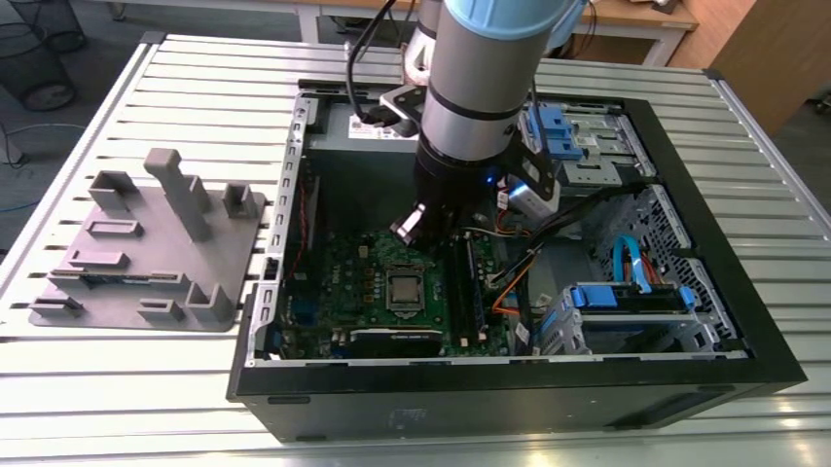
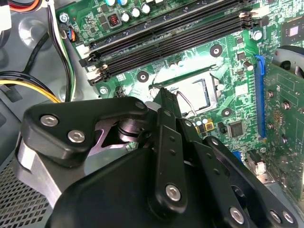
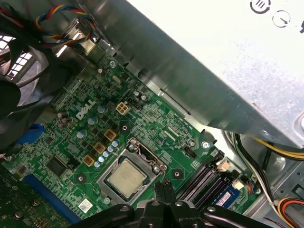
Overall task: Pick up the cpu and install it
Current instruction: 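Install the first cpu locking lever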
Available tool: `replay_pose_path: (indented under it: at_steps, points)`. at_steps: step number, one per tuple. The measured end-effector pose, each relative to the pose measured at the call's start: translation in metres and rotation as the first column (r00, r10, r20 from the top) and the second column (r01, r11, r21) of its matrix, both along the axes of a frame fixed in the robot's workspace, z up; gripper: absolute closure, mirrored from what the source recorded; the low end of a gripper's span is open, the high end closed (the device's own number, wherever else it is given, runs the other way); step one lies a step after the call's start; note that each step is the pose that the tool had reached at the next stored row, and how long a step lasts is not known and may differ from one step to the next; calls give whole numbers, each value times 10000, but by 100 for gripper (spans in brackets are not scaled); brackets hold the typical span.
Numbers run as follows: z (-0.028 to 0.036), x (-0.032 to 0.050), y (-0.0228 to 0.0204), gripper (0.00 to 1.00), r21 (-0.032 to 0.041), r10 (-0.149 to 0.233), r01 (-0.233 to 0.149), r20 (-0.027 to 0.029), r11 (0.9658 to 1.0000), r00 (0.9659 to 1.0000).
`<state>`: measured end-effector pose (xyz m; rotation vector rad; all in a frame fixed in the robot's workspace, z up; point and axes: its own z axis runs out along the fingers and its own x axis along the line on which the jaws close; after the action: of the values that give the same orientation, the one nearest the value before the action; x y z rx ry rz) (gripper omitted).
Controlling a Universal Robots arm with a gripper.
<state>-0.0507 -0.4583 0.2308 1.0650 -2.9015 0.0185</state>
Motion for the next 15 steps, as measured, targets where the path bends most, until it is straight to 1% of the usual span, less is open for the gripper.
replay_pose_path:
  at_steps: [4, 15]
  points:
    - [-10, -1, -16, 89, -1, -129, 129, 1, 9999, 9999]
    - [-45, -27, -32, 89, -4, -596, 596, 0, 9982, 9982]
